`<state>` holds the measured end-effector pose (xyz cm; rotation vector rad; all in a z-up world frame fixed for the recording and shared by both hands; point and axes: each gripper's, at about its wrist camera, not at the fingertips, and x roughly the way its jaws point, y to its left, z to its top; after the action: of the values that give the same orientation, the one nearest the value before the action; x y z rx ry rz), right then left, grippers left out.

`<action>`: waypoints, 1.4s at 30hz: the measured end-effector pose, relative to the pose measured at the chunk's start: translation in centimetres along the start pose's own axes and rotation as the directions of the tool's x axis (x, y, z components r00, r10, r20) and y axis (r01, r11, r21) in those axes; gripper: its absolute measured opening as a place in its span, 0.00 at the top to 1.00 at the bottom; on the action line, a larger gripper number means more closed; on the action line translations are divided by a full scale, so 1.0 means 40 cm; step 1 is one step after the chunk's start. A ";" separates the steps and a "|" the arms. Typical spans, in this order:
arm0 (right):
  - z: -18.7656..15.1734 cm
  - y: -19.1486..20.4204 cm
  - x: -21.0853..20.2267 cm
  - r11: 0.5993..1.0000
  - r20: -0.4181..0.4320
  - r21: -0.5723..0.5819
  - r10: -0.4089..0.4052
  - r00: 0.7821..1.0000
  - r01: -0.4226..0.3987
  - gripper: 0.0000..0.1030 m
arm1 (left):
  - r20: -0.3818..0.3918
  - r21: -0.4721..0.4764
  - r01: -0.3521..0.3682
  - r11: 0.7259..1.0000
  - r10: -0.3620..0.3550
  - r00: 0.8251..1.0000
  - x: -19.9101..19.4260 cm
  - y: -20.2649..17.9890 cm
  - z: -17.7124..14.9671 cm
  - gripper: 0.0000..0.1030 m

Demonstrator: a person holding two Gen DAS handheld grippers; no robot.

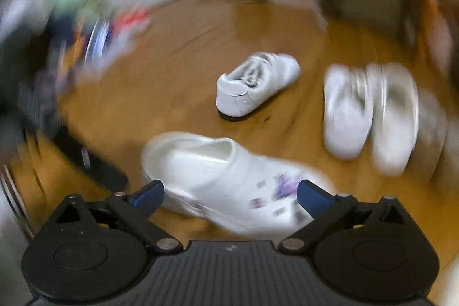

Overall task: Organize scattered shoes
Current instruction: 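Regrasp the Croc by its heel with the right gripper and lift it, then carry the Croc with the right gripper and set it beside the NEON slides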

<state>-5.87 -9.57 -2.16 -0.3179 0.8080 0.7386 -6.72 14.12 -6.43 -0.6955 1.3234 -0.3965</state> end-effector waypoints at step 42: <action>-0.146 -0.086 0.060 0.957 -0.074 0.104 -0.264 0.962 0.271 0.13 | -0.050 0.220 -0.142 0.965 0.157 0.986 0.116 -0.089 -0.006 0.15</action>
<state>-5.48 -13.90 -7.88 -0.3402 0.8404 0.4284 -5.52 8.51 -7.55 -0.4011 1.3630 -0.4365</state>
